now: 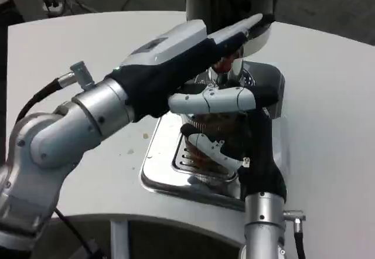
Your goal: Grasp the cup under the faucet to collect the drink, then remove the cup.
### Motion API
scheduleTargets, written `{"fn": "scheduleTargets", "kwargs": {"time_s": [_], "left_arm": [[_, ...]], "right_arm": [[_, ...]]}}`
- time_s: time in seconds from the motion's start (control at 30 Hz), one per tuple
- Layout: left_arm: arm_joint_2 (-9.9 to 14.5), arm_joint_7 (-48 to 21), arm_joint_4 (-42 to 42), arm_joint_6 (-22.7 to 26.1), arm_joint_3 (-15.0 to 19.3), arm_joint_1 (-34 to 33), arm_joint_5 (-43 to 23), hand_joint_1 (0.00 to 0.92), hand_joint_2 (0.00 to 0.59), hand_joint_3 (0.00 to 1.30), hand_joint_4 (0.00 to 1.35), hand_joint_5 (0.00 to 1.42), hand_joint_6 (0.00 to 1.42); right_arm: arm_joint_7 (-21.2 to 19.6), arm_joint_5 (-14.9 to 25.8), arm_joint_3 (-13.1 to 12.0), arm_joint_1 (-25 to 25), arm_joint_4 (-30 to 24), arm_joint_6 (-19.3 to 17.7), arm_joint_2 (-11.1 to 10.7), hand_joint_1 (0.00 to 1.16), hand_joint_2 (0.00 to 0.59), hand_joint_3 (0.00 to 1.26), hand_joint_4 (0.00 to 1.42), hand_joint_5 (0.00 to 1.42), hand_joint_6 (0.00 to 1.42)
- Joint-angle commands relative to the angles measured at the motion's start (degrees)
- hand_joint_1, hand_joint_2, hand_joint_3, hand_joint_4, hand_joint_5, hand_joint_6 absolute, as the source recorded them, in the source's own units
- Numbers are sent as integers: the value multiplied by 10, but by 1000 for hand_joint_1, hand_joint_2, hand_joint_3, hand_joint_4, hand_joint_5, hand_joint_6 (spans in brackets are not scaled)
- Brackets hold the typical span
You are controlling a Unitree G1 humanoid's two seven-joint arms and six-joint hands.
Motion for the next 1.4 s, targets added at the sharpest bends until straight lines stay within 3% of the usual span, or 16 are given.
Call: {"fn": "scheduleTargets", "kwargs": {"time_s": [0.03,0.27,0.5,0.7,1.1,1.23,1.4], "left_arm": [[-26,-2,14,47,44,52,-74,0,91,0,0,0,0],[-52,1,3,76,87,94,-163,0,91,0,0,0,0],[-70,3,-3,68,111,118,-208,0,96,0,0,0,0],[-75,4,-32,62,126,140,-230,0,100,0,0,0,0],[-70,32,-149,84,156,210,-252,0,101,0,0,0,0],[-61,41,-188,96,168,234,-251,0,100,0,0,0,0],[-36,37,-246,95,207,286,-251,0,100,0,0,0,0]], "right_arm": [[-11,2,4,5,15,6,40,843,157,442,637,692,539],[-22,4,6,-1,23,5,41,857,169,601,779,894,798],[-30,0,10,-1,19,8,40,878,163,764,898,1087,988],[-29,-1,15,5,5,9,38,873,142,829,958,1180,1109],[-11,-11,35,46,-50,10,25,866,137,896,1003,1245,1199],[0,-18,42,73,-88,13,23,868,139,903,1004,1247,1215],[25,-28,53,119,-156,17,17,866,136,901,1004,1246,1219]]}}
